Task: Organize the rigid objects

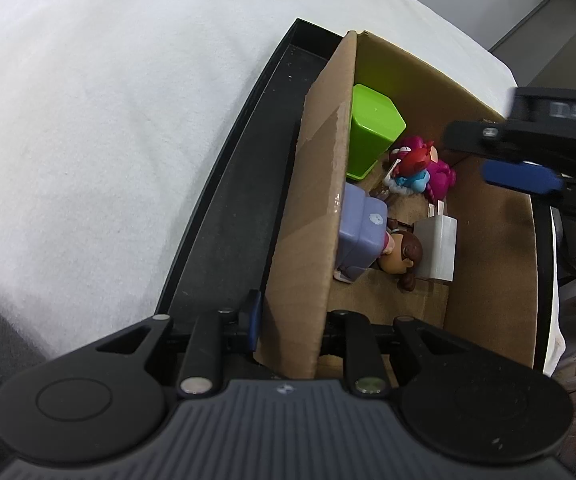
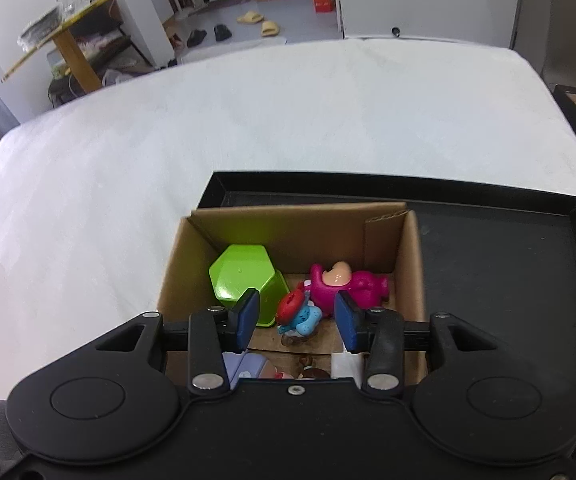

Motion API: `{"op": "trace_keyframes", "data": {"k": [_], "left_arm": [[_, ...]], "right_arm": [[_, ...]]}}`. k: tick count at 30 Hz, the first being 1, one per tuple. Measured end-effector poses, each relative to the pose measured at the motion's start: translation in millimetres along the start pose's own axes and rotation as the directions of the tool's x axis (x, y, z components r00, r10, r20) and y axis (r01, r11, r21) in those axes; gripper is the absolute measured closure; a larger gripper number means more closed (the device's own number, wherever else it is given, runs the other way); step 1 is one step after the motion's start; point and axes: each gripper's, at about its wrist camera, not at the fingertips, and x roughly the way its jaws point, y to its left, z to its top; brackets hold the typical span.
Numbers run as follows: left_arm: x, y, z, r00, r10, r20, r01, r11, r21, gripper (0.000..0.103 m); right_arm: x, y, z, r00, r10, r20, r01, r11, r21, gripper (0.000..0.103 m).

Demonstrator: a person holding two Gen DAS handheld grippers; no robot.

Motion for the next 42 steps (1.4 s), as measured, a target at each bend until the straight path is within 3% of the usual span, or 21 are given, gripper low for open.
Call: {"op": "trace_keyframes", "data": {"k": [11,22,25,37,42], "left_arm": [[-6.3,-6.8,1.5,1.000,0.013,0.001,-0.013,0.999,0.033,0.080],[-45.8,-18.2,9.4,0.997,-0.011,0.082,0.005,0.997,0.077,0.080],[-56.9,-21.0,6.3,0.996,-0.015,0.090,0.007,0.996,0.091,0.078],[-92.4,-39.9,-8.0,0.993,-0.016,0.116,-0.005,0.984,0.179,0.051],[-112.2,-42.7,-14.4,0.990,-0.010,0.144,-0.018,0.981,0.194,0.031]], "right_arm": [[-41.1,-16.6,-14.2,0.999,0.025,0.030,-0.026,0.998,0.049,0.052],[-80.4,-46.4,-38.8,0.997,0.033,0.069,-0.041,0.992,0.120,0.024],[-90.6,-55.2,-47.4,0.996,0.037,0.086,-0.049,0.988,0.146,0.022],[-118.8,-69.2,-75.0,0.989,0.032,0.142,-0.059,0.979,0.195,0.004],[-129.2,-71.5,-78.7,0.986,0.038,0.164,-0.072,0.976,0.207,0.000]]}}
